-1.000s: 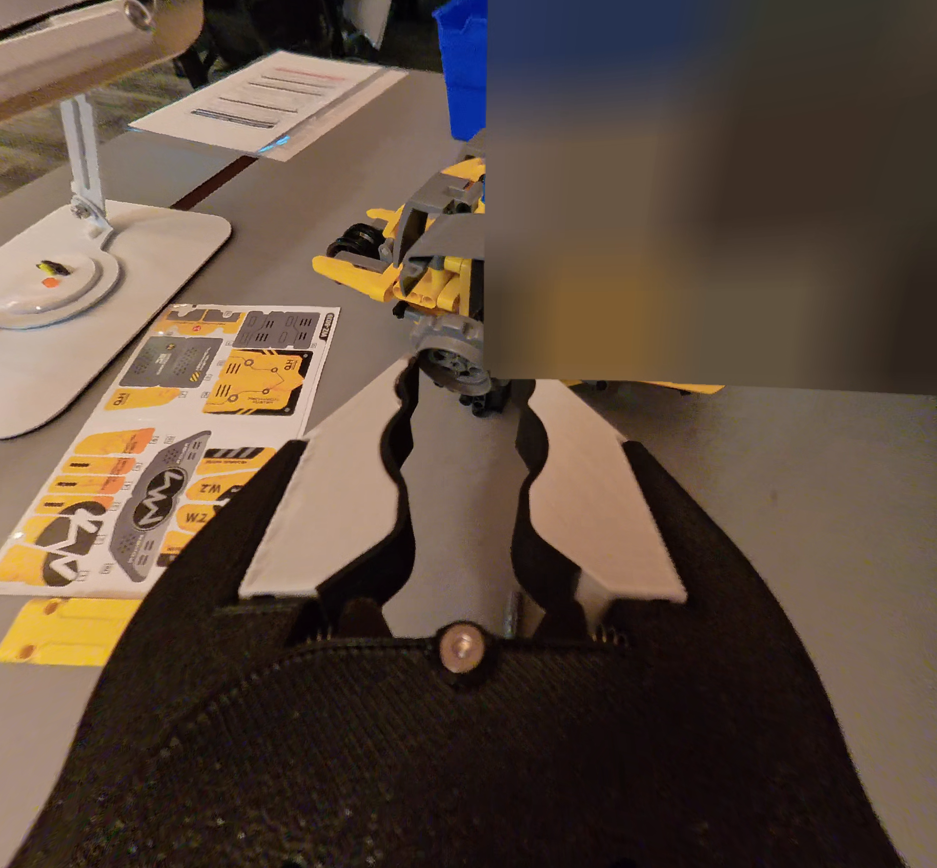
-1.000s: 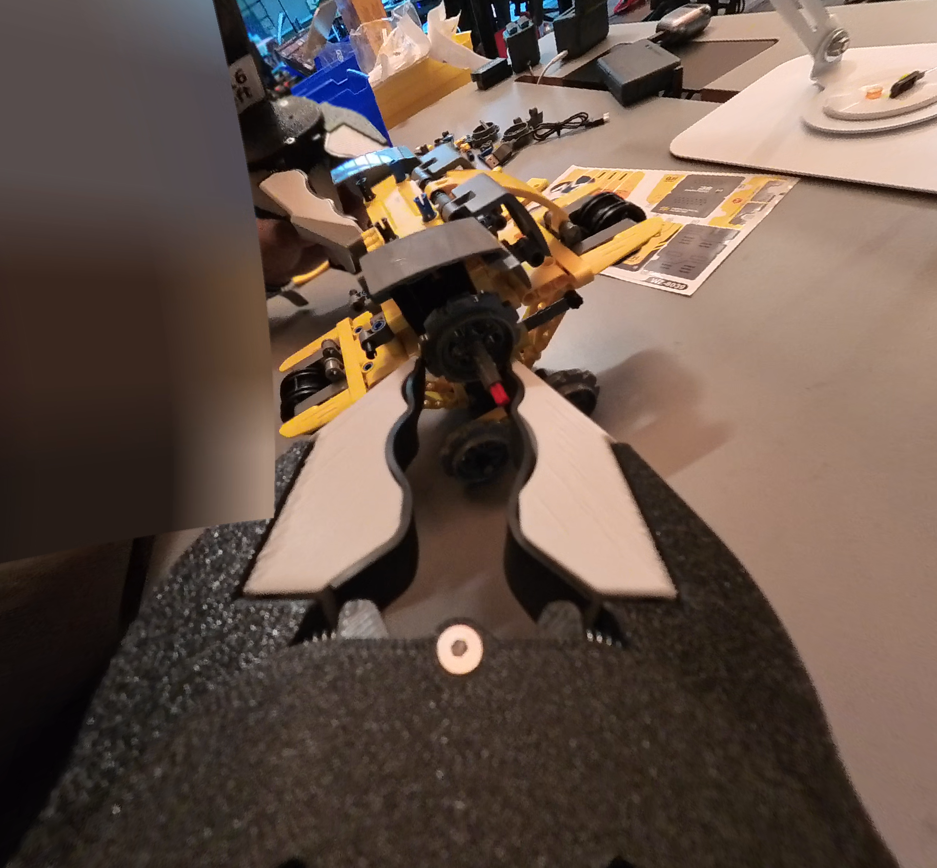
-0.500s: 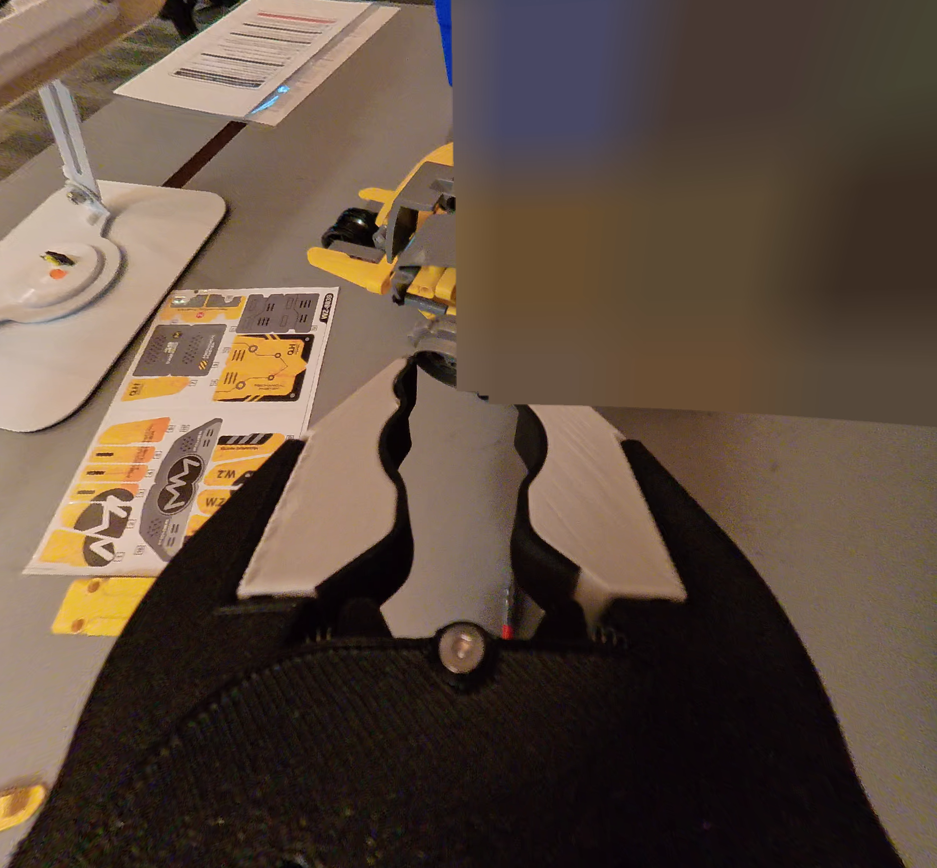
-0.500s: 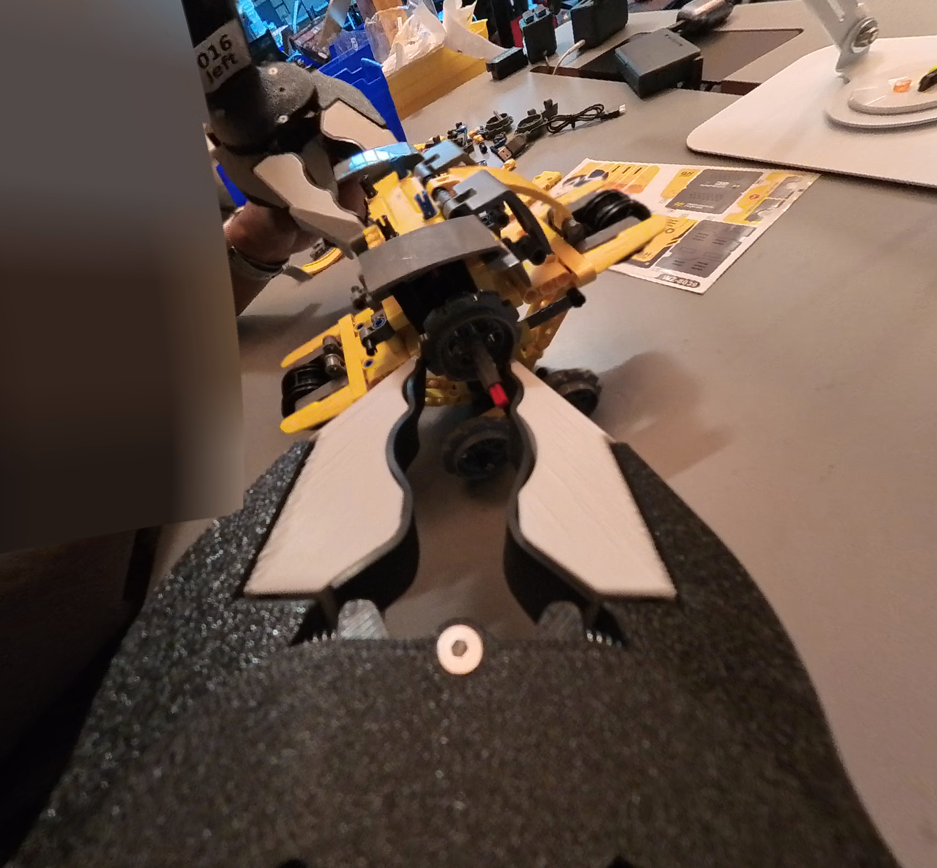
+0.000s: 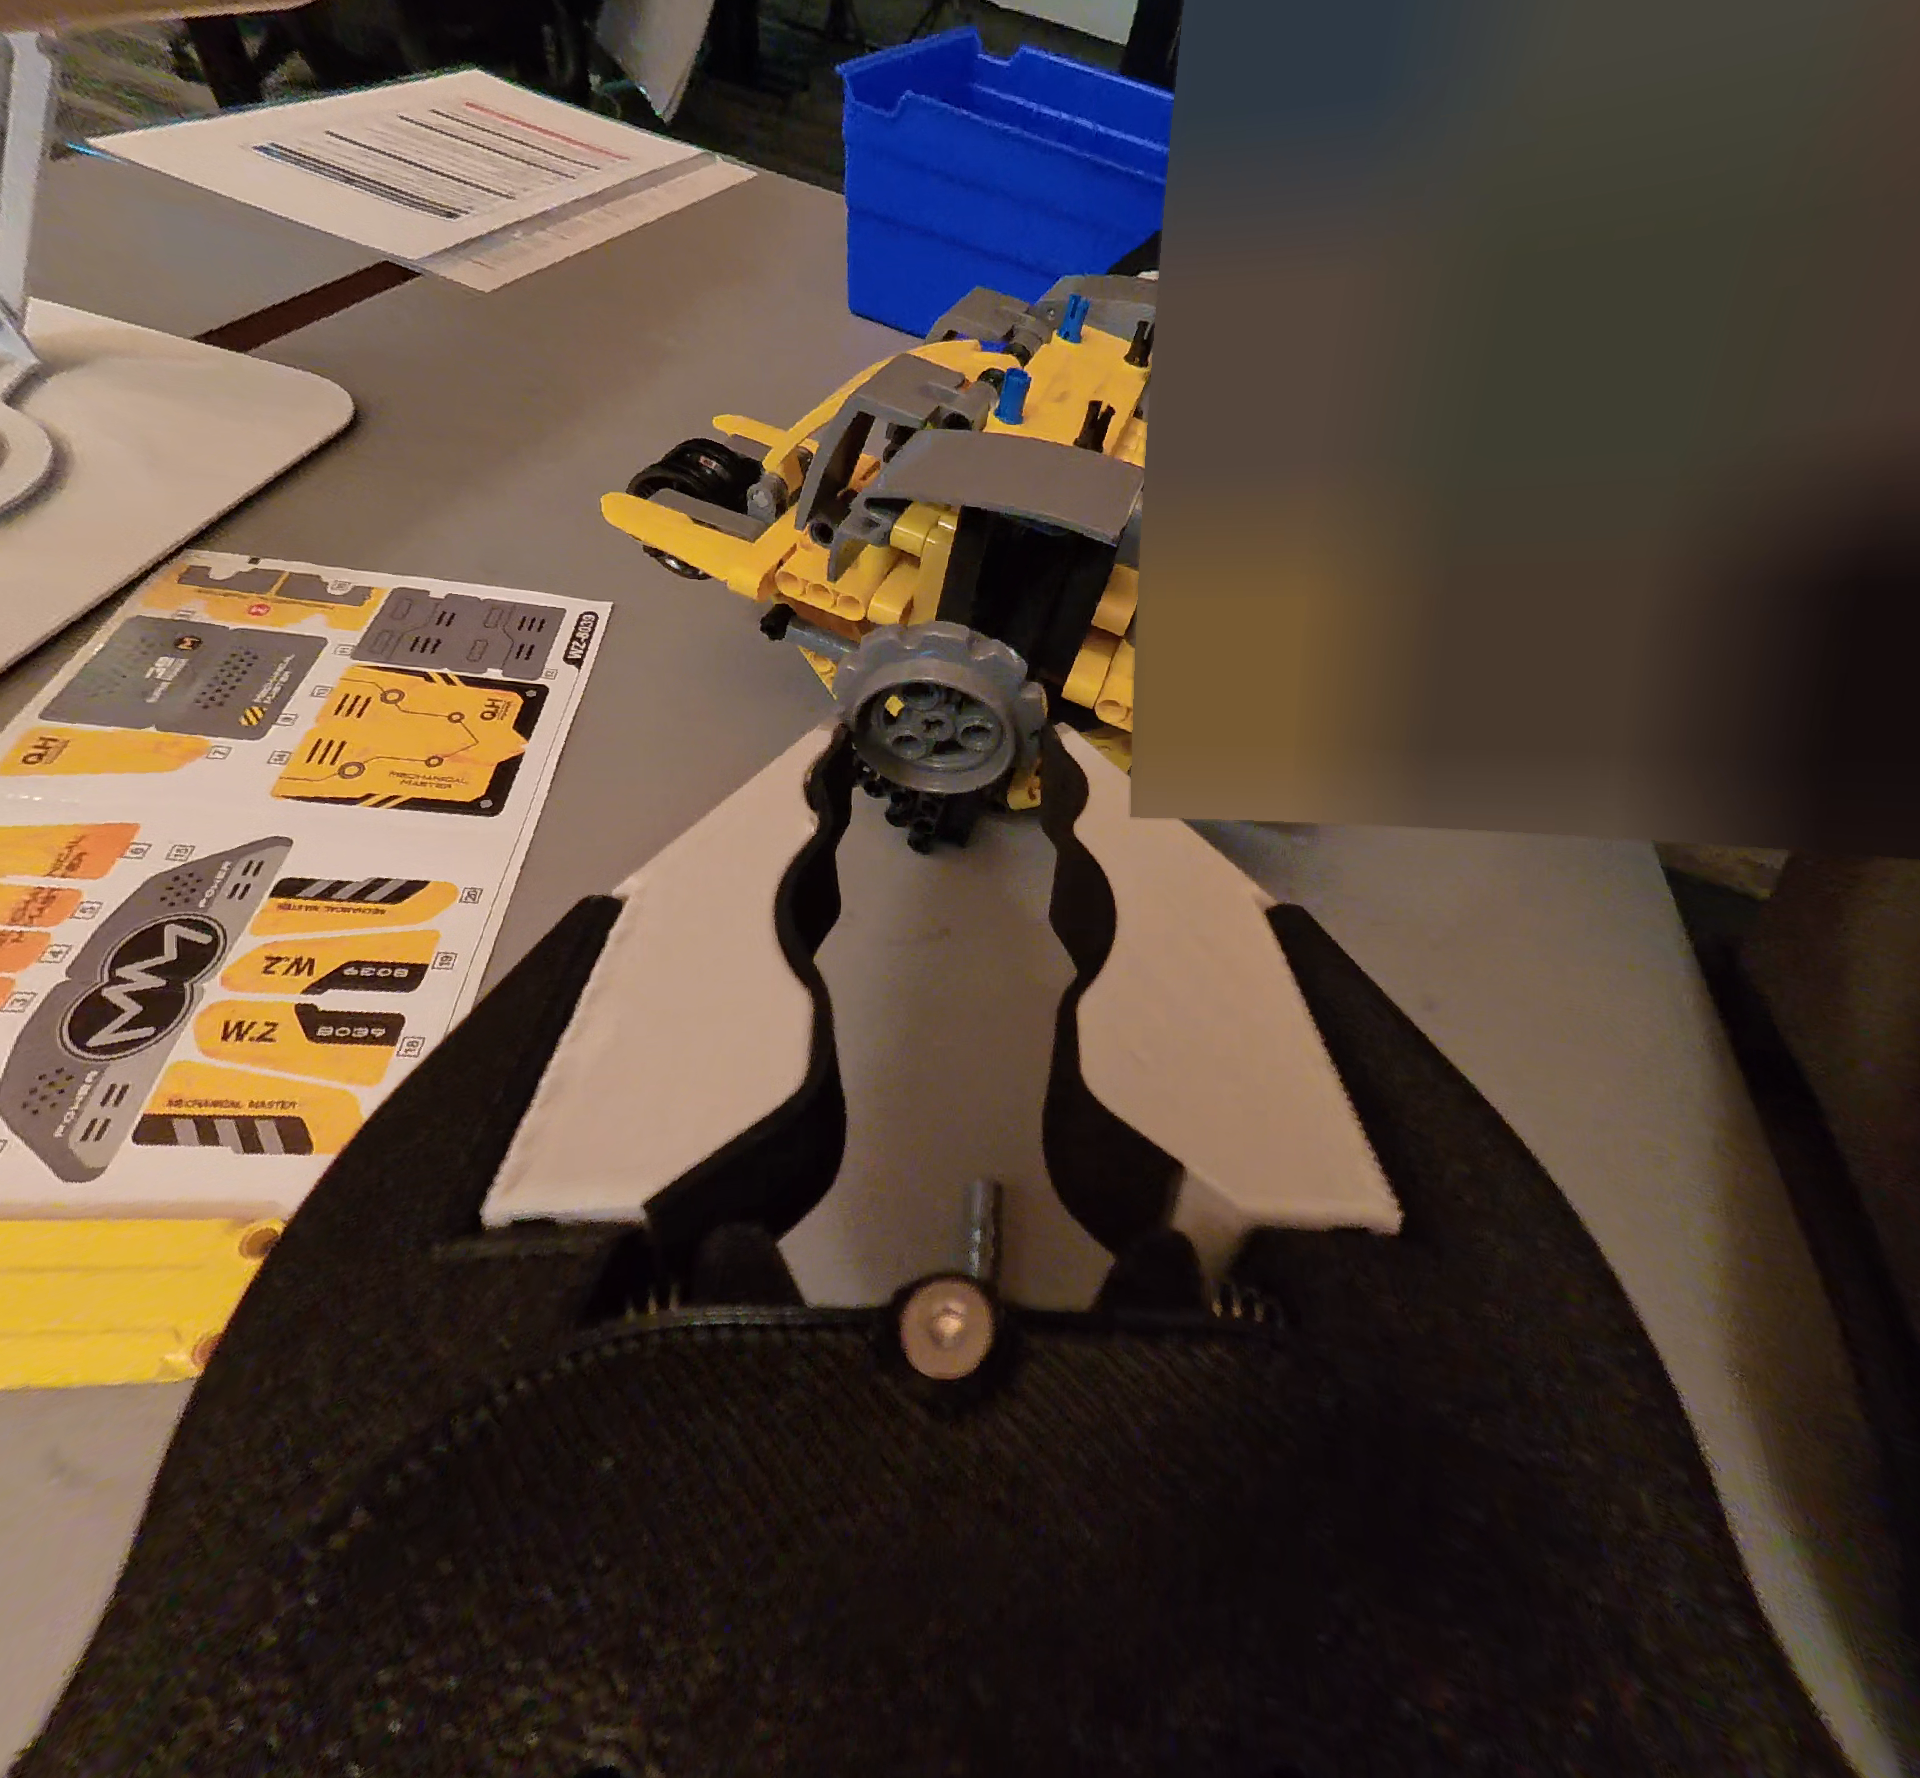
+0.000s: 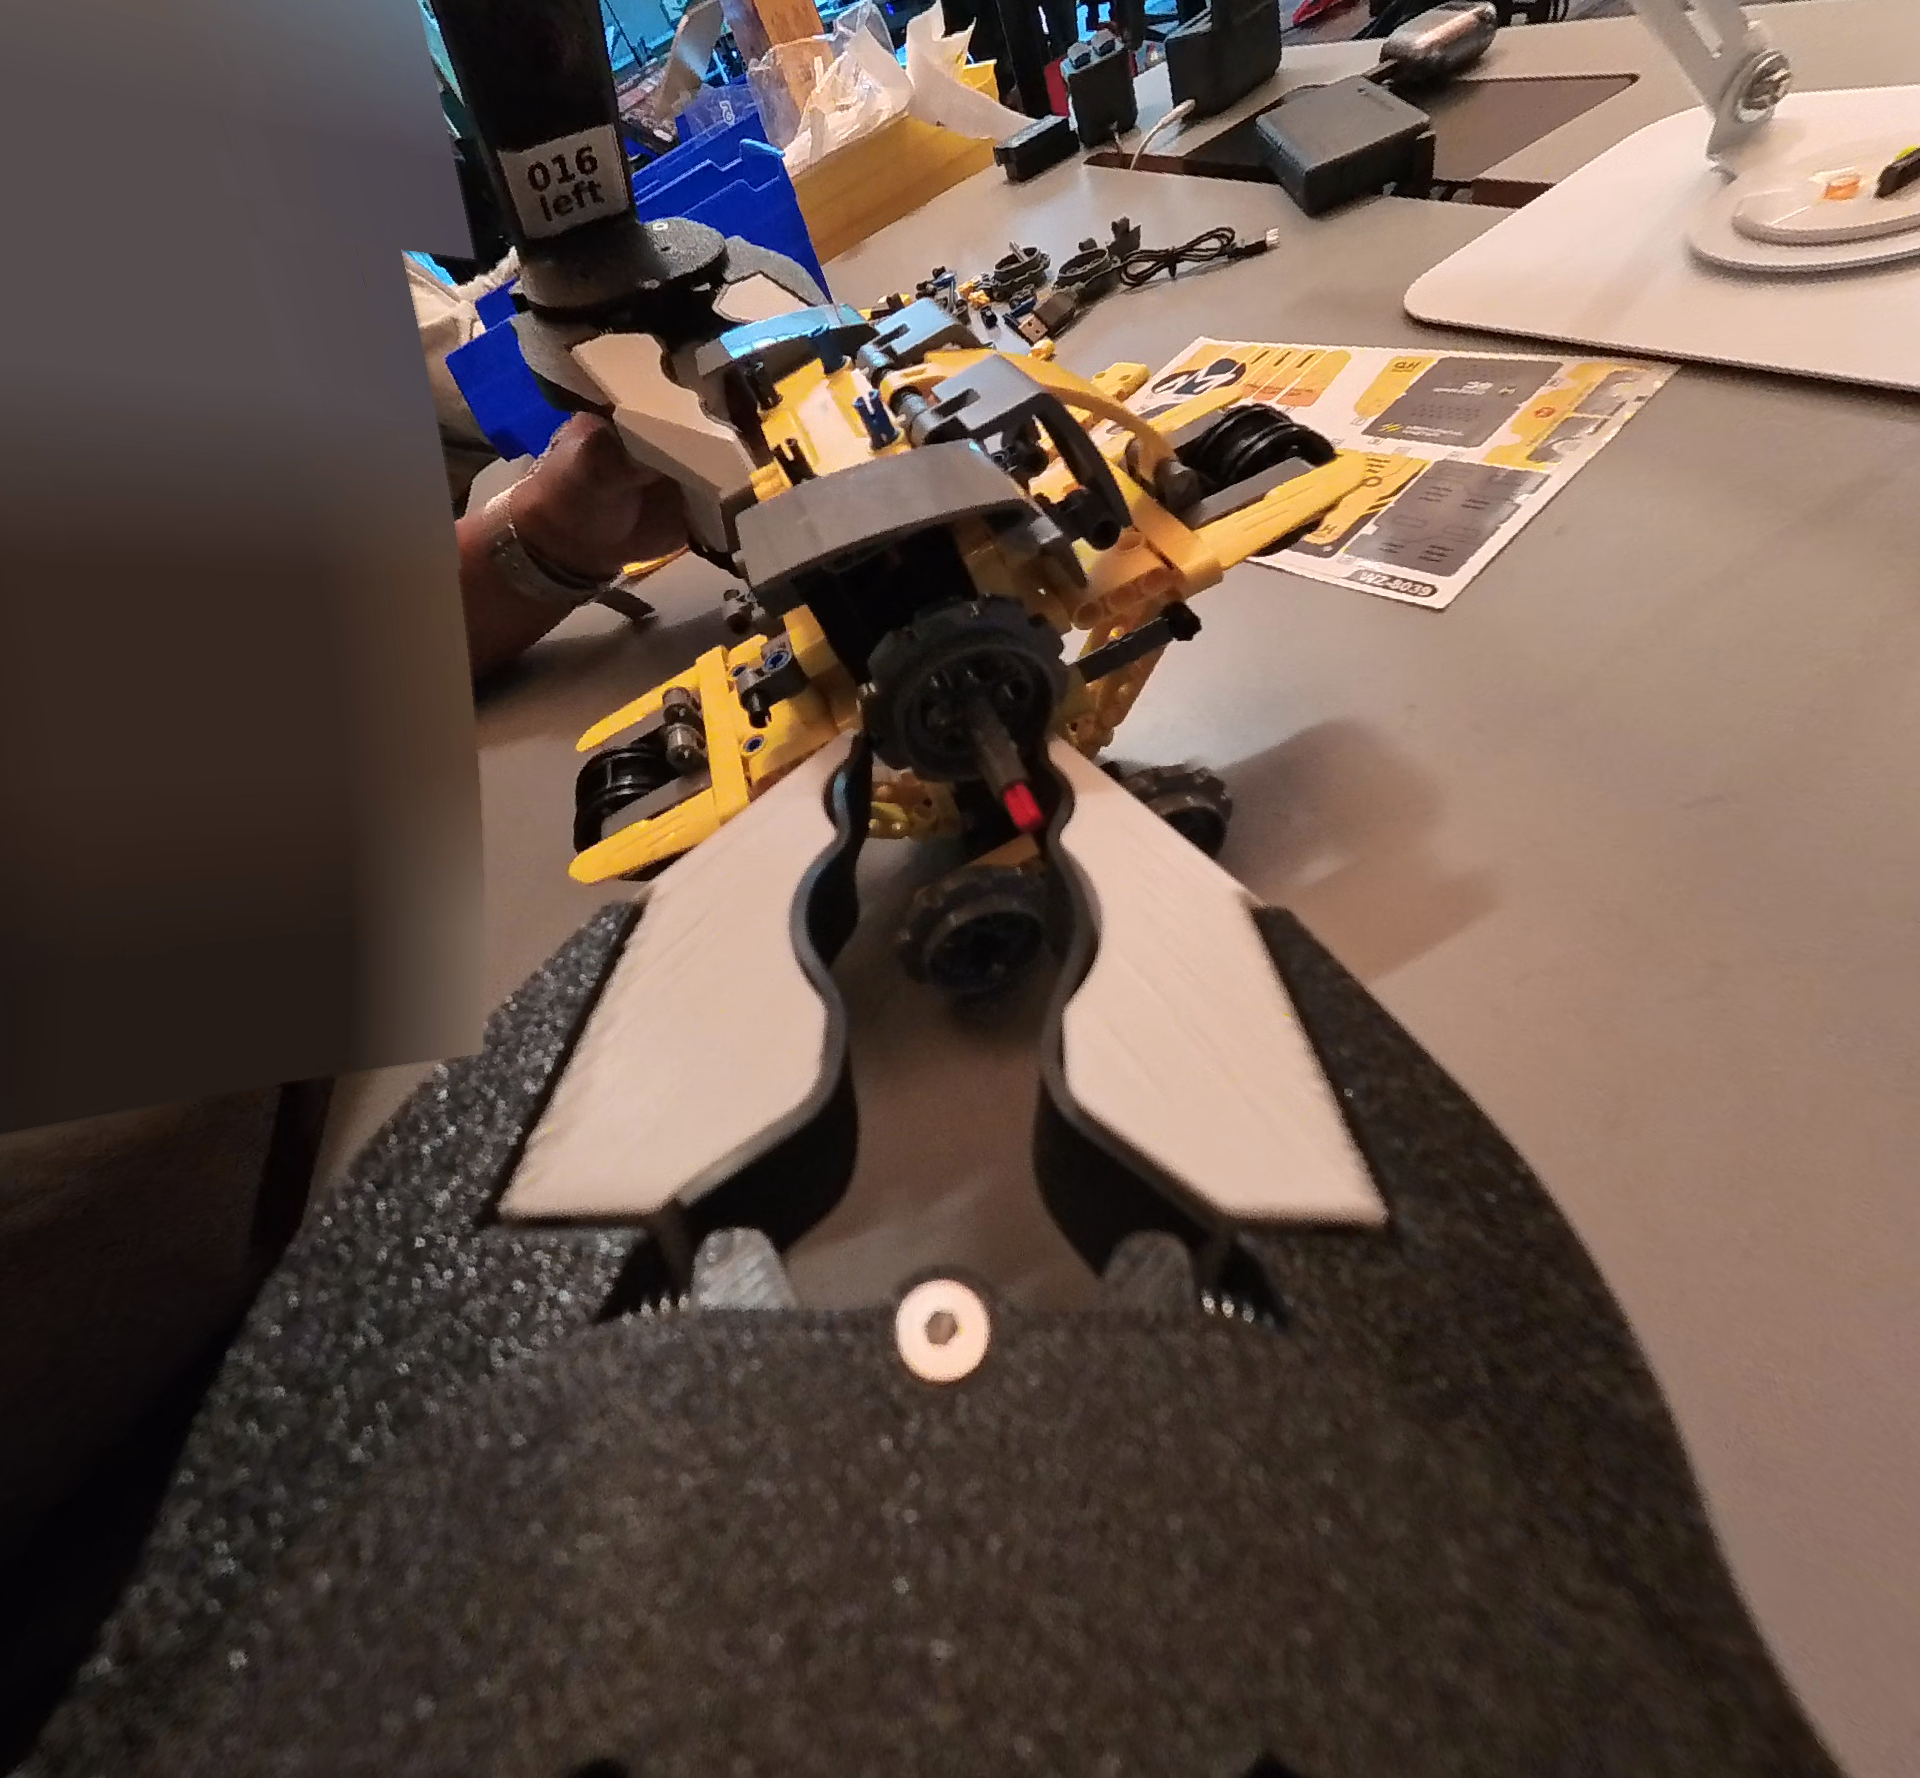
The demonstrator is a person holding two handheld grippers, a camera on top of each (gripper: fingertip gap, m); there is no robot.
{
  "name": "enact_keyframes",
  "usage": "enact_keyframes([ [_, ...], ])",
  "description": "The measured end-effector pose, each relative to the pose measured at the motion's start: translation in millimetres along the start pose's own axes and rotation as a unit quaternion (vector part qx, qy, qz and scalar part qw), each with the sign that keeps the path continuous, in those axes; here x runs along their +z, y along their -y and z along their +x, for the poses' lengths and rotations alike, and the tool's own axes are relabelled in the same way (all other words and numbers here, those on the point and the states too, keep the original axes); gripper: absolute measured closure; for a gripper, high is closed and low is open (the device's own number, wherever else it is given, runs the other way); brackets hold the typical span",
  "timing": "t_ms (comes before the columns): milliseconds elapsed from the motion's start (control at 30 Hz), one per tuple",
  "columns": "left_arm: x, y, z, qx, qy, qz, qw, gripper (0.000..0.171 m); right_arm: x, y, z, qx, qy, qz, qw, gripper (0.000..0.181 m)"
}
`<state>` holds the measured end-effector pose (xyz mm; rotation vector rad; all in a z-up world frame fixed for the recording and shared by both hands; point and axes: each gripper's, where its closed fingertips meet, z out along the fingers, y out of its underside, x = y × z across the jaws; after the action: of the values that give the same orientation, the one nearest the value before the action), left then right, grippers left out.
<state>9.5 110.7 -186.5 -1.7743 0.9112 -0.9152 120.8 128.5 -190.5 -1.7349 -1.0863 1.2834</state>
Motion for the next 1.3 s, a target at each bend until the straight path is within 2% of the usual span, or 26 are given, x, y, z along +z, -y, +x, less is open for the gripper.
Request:
enact_keyframes([
  [200,1.3,2.8,-1.9,0.029,-0.003,-0.008,1.0,0.139,-0.4,0.3,1.7,0.006,0.005,-0.001,1.0,0.152],
  [467,1.5,2.3,-1.2,0.087,-0.033,-0.067,0.993,0.139,-0.8,0.0,2.9,0.021,0.015,0.001,1.0,0.152],
  [867,2.0,0.3,-4.1,0.189,-0.016,-0.137,0.972,0.138,0.2,0.6,4.5,0.027,0.017,-0.005,0.999,0.153],
  [1300,4.6,1.3,-1.7,0.161,-0.044,-0.138,0.976,0.138,-0.2,-0.4,4.8,0.039,0.033,-0.004,0.999,0.153],
])
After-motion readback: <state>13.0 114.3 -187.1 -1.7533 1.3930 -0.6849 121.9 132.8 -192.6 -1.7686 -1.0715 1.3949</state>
